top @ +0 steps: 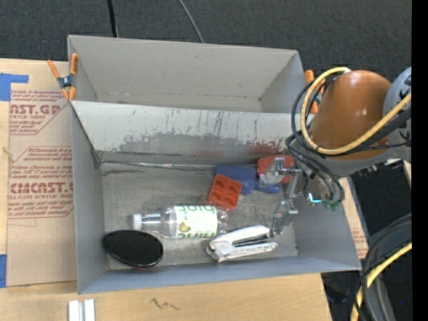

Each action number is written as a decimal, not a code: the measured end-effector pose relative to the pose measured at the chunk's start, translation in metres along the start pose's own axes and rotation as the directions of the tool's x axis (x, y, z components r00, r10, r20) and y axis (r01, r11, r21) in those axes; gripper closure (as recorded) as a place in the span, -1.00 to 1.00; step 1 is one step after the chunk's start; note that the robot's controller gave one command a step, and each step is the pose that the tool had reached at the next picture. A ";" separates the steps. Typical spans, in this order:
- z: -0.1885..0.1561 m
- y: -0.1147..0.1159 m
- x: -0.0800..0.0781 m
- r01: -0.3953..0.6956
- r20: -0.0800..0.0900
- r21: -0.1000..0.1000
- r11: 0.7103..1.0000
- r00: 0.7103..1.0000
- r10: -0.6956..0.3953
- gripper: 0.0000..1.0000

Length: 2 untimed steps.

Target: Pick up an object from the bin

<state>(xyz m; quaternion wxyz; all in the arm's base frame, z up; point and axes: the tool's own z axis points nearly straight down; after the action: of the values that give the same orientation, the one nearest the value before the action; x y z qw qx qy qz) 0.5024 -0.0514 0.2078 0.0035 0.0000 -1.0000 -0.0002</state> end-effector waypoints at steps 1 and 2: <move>-0.004 0.000 -0.002 0.001 0.008 0.001 1.000 1.000 -0.001 -1.00; 0.058 0.010 0.008 0.039 0.013 0.002 0.999 0.999 -0.039 -1.00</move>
Offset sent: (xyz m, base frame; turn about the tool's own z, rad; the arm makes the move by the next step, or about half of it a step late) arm -0.0223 0.0240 -0.1378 -0.0889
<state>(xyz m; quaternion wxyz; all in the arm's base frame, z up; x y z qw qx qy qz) 0.4943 -0.0410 0.1498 -0.0030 0.0195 -0.9998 0.0004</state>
